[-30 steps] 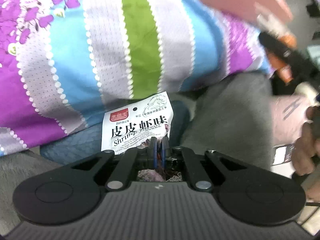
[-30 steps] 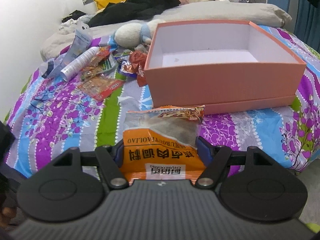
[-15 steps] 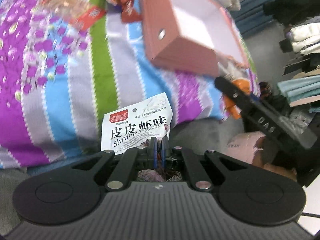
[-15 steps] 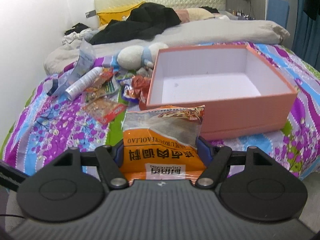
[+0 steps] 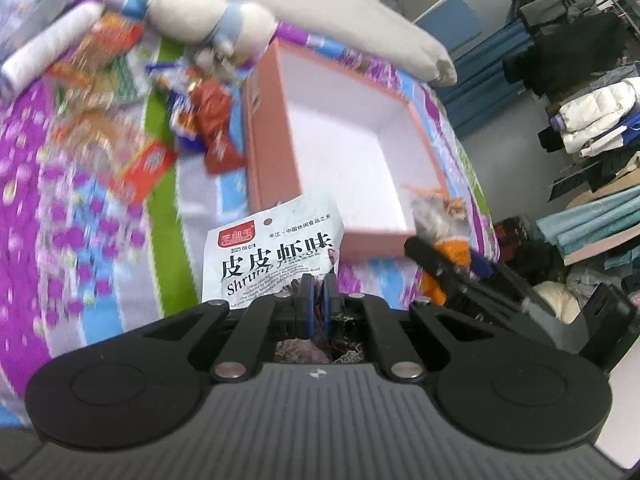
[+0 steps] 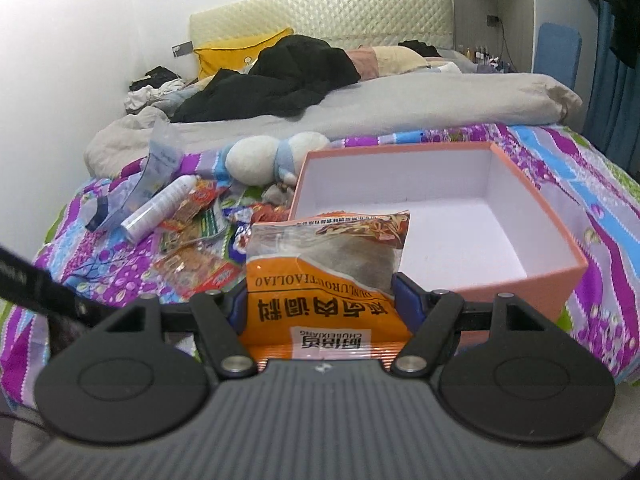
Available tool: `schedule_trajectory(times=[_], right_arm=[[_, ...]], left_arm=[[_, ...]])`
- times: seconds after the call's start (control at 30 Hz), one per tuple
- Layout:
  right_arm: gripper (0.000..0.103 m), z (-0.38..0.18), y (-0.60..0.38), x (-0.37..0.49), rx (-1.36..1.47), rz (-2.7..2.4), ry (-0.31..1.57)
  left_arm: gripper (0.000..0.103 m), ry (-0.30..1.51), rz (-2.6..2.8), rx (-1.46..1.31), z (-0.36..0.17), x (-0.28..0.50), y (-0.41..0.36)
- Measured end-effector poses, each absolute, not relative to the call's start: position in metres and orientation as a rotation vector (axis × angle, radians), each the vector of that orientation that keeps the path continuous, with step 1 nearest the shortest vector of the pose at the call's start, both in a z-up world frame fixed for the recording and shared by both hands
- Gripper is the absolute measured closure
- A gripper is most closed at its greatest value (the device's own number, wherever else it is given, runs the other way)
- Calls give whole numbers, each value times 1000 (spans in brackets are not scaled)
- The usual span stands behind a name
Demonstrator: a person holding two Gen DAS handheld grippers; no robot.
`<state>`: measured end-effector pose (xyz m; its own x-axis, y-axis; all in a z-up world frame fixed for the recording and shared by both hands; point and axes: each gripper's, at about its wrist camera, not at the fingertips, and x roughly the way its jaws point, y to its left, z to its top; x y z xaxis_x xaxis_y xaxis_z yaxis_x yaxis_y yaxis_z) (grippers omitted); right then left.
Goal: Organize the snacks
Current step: 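Lower both packets into the pink box and open both grippers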
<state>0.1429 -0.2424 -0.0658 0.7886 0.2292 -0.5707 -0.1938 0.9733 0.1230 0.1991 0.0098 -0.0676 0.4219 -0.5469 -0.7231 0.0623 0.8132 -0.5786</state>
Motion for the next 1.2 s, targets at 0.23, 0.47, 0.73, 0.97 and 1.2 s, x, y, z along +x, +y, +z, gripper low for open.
schedule_trajectory(times=[0.23,0.47,0.73,0.97,1.2], right_arm=[[30,-60,-260,183,65,210,610],[30,-67,-284,231,48,158,644],[30,-102,-322,278,94,103,738],[30,-141,-336,307,119,102,830],[27,-157,-340,317,160,117,873]], left_arm=[[98,966,-419,-446,-30,257,-21],[98,912,-422,-317,-30,326,-76],[98,987,-424,-228,-77,392,-134],[98,1087,-411,-230,-135,417,-155],[81,1122,-341,-138,-154,422,-163]])
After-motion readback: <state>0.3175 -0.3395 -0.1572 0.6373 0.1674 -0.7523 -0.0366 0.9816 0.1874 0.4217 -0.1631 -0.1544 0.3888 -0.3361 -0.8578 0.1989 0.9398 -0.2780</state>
